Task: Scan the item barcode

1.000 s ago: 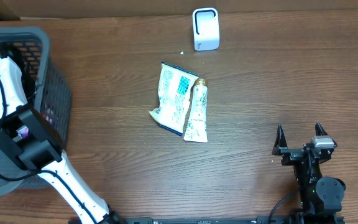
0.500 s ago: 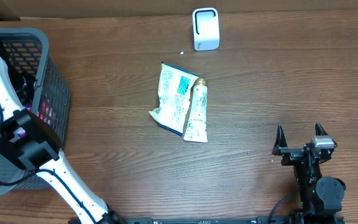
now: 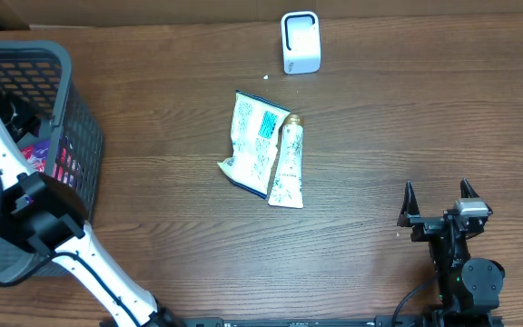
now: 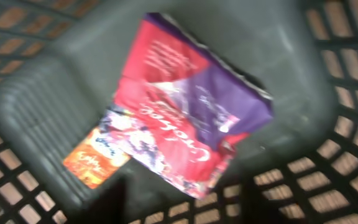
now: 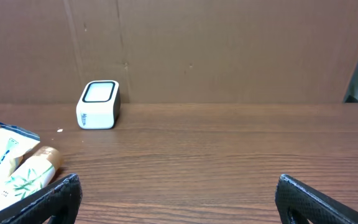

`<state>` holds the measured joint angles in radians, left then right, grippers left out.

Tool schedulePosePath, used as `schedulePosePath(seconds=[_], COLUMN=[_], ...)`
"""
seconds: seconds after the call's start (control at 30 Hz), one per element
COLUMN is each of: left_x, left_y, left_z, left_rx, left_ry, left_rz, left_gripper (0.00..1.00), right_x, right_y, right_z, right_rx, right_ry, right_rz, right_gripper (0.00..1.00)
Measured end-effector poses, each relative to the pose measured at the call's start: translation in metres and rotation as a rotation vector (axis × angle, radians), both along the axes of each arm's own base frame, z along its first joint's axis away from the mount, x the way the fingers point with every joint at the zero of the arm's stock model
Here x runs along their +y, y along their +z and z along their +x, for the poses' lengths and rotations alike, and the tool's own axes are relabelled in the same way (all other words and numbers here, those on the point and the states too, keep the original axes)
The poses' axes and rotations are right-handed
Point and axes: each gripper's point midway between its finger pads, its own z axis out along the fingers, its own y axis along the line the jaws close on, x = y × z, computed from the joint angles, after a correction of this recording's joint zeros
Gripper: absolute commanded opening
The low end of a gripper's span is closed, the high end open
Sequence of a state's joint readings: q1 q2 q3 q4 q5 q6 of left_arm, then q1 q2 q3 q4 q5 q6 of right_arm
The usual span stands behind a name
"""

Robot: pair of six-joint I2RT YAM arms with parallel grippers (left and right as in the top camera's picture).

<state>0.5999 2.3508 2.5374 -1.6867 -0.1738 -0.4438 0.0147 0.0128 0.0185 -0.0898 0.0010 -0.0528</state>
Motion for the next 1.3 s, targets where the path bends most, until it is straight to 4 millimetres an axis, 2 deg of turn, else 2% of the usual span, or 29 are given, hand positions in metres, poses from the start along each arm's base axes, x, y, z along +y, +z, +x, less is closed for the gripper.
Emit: schedulePosePath(seconds=[0.1, 0.33, 0.53, 0.7, 0.87, 1.07, 1.2, 1.27, 1.3], left_x=[0.009, 0.025, 0.032, 0.033, 0.033, 0.021, 0.013, 0.010, 0.008], left_y=[-0.010, -0.050, -0.077, -0.087, -0.096, -0.110, -0.116, -0.118, -0.118], left_z=[-0.016, -0.064, -0.079, -0.068, -0.039, -0.016, -0.006, -0.001, 0.002], left_rx=[0.038, 0.158, 0.153, 0.069, -0.072, -0.202, -0.284, -0.327, -0.344], left_ry=[0.043, 0.158, 0.222, 0.190, 0.101, 0.022, -0.032, -0.058, -0.064], left_rz=[-0.019, -0.105, -0.171, -0.206, -0.239, -0.311, -0.356, -0.380, -0.393], left_gripper=[1.00, 1.00, 1.00, 1.00, 1.00, 0.93, 0.84, 0.64, 0.60], right_x=[0.000, 0.000, 0.000, 0.000, 0.000, 0.000, 0.000, 0.000, 0.000], right_y=[0.000, 0.000, 0.000, 0.000, 0.000, 0.000, 0.000, 0.000, 0.000], right_z=[0.000, 0.000, 0.000, 0.000, 0.000, 0.000, 0.000, 0.000, 0.000], right_rx=[0.000, 0.000, 0.000, 0.000, 0.000, 0.000, 0.000, 0.000, 0.000], right_ry=[0.000, 0.000, 0.000, 0.000, 0.000, 0.000, 0.000, 0.000, 0.000], right_rz=[0.000, 0.000, 0.000, 0.000, 0.000, 0.000, 0.000, 0.000, 0.000], right_gripper=[1.00, 1.00, 1.00, 1.00, 1.00, 1.00, 1.00, 1.00, 1.00])
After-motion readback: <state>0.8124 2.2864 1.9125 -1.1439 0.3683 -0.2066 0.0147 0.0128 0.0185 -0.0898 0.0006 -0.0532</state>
